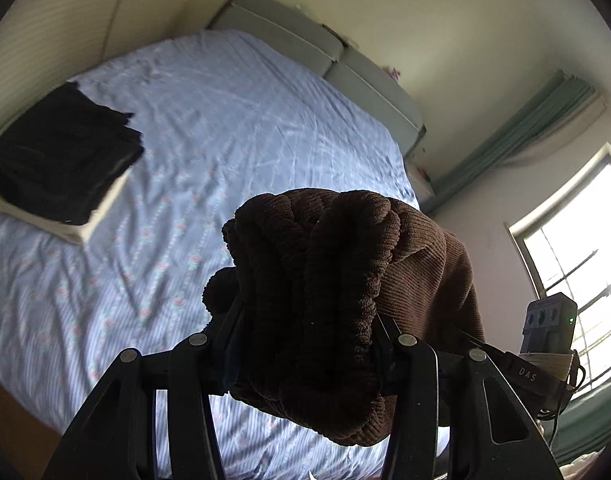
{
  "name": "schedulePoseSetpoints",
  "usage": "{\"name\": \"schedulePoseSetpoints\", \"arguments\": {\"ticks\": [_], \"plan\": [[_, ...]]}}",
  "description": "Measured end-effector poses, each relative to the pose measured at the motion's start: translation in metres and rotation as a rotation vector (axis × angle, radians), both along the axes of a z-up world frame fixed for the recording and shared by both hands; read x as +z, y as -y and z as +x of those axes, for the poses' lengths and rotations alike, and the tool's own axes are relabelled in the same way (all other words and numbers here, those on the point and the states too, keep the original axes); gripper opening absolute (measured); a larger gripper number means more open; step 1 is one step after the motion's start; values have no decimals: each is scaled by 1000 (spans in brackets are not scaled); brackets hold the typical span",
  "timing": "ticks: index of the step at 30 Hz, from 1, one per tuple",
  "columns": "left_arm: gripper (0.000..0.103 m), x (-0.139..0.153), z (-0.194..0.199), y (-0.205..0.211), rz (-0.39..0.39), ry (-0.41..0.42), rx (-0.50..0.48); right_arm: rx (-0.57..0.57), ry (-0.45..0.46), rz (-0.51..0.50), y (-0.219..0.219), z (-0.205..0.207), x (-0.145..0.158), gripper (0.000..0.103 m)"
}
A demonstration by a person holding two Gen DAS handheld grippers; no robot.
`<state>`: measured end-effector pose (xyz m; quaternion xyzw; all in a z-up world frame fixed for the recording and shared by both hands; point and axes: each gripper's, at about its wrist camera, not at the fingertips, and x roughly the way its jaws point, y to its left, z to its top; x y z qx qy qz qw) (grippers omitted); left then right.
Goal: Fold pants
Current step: 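Lift the brown pants bundle with both grippers and carry it toward the dark clothes stack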
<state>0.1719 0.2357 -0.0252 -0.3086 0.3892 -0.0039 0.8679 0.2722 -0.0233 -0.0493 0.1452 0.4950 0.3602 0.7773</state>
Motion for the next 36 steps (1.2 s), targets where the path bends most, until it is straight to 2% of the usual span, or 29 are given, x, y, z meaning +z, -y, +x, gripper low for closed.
{"name": "schedulePoseSetpoints", "arguments": {"ticks": [7, 13, 16, 19, 21, 26, 31, 36], "plan": [[48, 24, -42, -17, 32, 36, 61, 52, 29, 49, -23, -19, 16, 39], [48, 25, -58, -68, 34, 50, 82, 72, 17, 50, -79, -16, 14, 39], [48, 23, -58, -109, 37, 64, 81, 66, 9, 50, -112, -15, 13, 39], [48, 19, -54, -168, 19, 74, 59, 38, 18, 53, -163, -19, 7, 39], [48, 18, -49, -204, -2, 57, 44, 15, 2, 60, -194, -21, 5, 39], [48, 18, -38, -296, 2, 49, -7, -20, -6, 73, -269, -27, -1, 39], [48, 12, -24, -363, 7, 7, -30, -30, -61, 64, -337, -26, -13, 39], [48, -6, -1, -422, 1, -31, -35, -5, -98, 36, -403, -1, -28, 39]]}}
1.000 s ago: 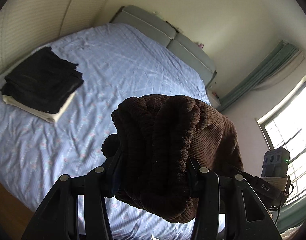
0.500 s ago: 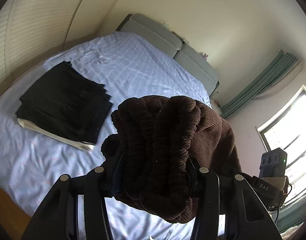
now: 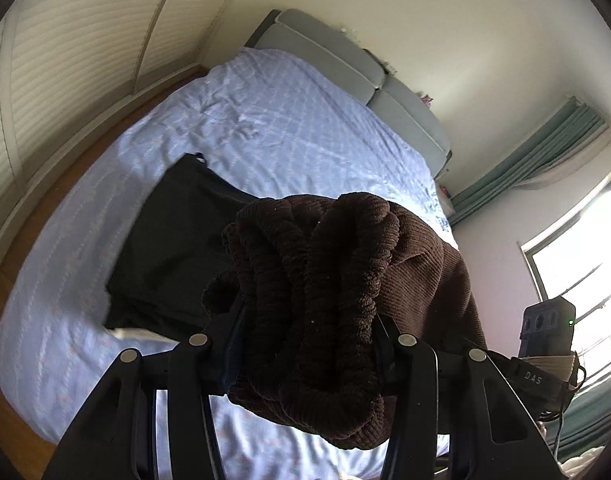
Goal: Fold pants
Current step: 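Lift the brown pants bundle with both grippers and carry it toward the dark clothes stack, then lower the bundle onto the dark clothes stack and open both grippers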
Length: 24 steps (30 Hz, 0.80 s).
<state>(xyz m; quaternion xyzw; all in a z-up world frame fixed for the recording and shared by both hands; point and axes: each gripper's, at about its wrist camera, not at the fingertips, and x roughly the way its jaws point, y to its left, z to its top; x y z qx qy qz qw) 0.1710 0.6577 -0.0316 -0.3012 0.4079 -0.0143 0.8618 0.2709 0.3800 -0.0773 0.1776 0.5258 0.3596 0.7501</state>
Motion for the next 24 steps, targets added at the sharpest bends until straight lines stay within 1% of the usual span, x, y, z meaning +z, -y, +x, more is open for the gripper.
{"name": "schedulePoseSetpoints", "arguments": {"ticks": [1, 2, 4, 9, 13, 16, 18, 20, 21, 22, 23, 24], "plan": [[48, -5, 8, -13, 2, -10, 2, 9, -7, -6, -12, 6, -2, 39], [48, -9, 16, -23, 3, -18, 2, 20, -8, -11, -18, -1, -4, 39], [48, -18, 33, -41, 5, -27, 0, 34, -14, -23, -39, 13, -13, 39], [48, -48, 85, -84, 36, -46, -20, 30, -62, -29, -78, 63, -49, 39], [48, -86, 123, -110, 19, -98, -33, 15, -110, -69, -103, 100, -75, 39], [48, -121, 149, -126, 24, -151, -53, 21, -118, -138, -117, 119, -97, 40], [48, -142, 162, -134, 40, -204, -53, 24, -124, -195, -124, 123, -107, 43], [52, -166, 170, -141, 75, -279, -41, 36, -110, -254, -131, 127, -115, 52], [53, -171, 170, -142, 93, -290, -38, 38, -89, -272, -131, 126, -113, 55], [56, -176, 169, -145, 130, -305, -31, 39, -73, -276, -129, 125, -111, 61], [63, -177, 168, -147, 158, -314, -30, 41, -58, -281, -128, 124, -110, 67], [68, -177, 166, -147, 195, -319, -34, 43, -43, -296, -127, 121, -108, 69]]}}
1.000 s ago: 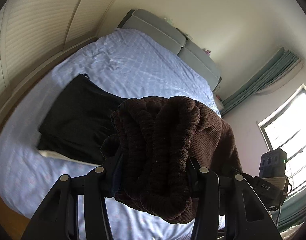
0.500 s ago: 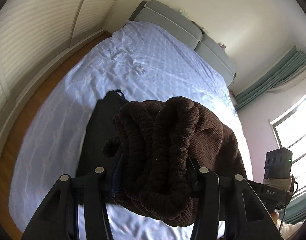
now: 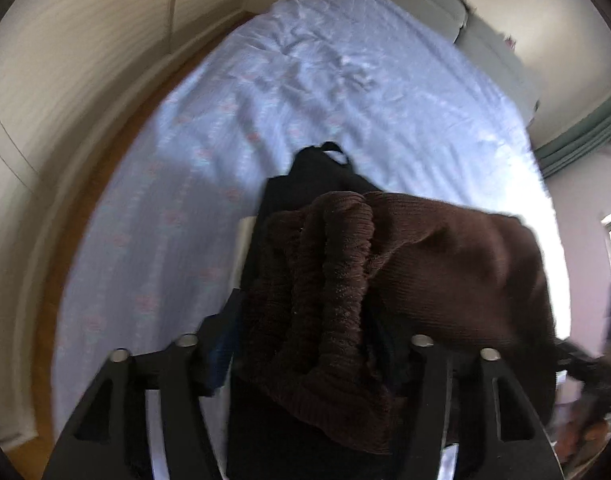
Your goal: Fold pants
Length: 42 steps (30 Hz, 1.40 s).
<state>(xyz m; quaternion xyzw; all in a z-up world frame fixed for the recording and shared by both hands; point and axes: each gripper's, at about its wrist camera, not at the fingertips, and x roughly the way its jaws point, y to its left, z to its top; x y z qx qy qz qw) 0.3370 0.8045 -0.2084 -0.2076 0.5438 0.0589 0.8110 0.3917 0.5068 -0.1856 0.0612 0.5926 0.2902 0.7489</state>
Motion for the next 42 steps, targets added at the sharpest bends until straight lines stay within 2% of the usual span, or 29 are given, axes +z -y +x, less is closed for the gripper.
{"name": "schedulePoseSetpoints", "arguments": {"ticks": [1, 5, 9, 14, 21, 24, 27, 29, 31, 34, 38, 42], "plan": [[76, 2, -2, 1, 29, -4, -12, 2, 3, -12, 0, -1, -1, 70], [82, 6, -7, 9, 141, -34, -98, -10, -16, -21, 11, -13, -10, 70], [83, 19, -11, 17, 215, -39, -125, -38, -33, -20, 24, -19, -11, 70], [84, 52, -31, 37, 356, -2, -146, -53, 27, -47, 42, -21, 11, 70], [87, 90, -70, 83, 516, 31, -166, -68, 117, -54, 85, -62, 58, 70], [87, 112, -89, 104, 476, 87, -143, -74, 164, -26, 106, -90, 81, 70], [89, 134, -109, 135, 514, 127, -116, -109, 191, 7, 134, -115, 103, 70], [94, 149, -124, 163, 520, 161, -119, -140, 215, 7, 154, -129, 115, 80], [98, 161, -136, 187, 500, 186, -146, -186, 250, -3, 182, -147, 131, 87], [102, 180, -156, 233, 511, 228, -188, -234, 288, -34, 217, -169, 147, 91], [103, 201, -183, 304, 504, 284, -245, -288, 355, -75, 270, -202, 165, 93], [103, 215, -201, 367, 474, 312, -315, -322, 377, -84, 321, -226, 177, 93]]}}
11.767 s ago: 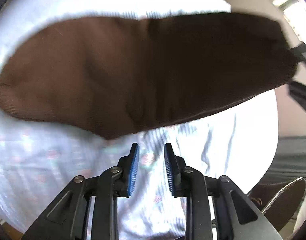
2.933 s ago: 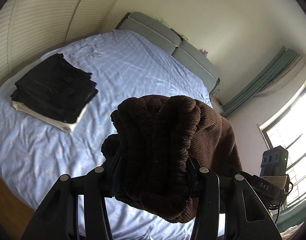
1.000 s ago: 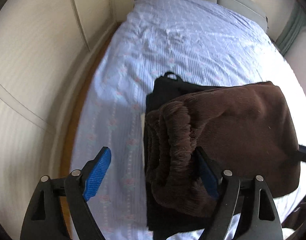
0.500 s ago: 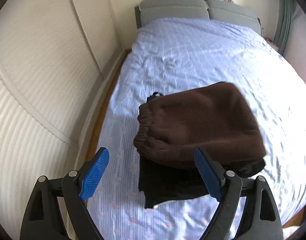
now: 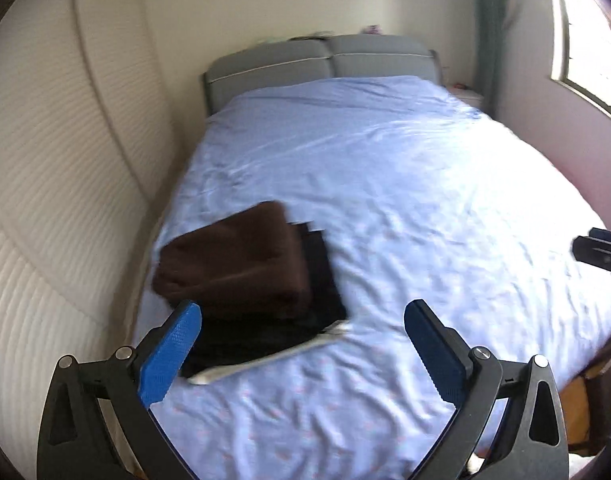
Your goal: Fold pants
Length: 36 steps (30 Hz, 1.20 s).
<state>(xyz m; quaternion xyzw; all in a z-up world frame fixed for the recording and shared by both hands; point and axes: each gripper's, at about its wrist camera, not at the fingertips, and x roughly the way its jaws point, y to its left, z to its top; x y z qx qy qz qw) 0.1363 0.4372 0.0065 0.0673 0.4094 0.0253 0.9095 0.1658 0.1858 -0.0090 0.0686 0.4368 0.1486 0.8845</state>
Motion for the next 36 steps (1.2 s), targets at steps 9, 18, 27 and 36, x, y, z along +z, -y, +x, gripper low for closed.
{"name": "schedulePoseSetpoints", "arguments": {"ticks": [9, 18, 27, 36], "plan": [[103, 10, -35, 130, -73, 0, -21, -6, 32, 22, 107, -44, 21, 93], [103, 23, -66, 221, -168, 57, 48, 17, 90, -16, 203, -76, 36, 93], [103, 45, -84, 282, -130, 103, 15, 7, 127, 21, 257, -93, 51, 93], [103, 61, -90, 308, -112, 149, -7, -12, 168, 25, 278, -103, 64, 93]]}}
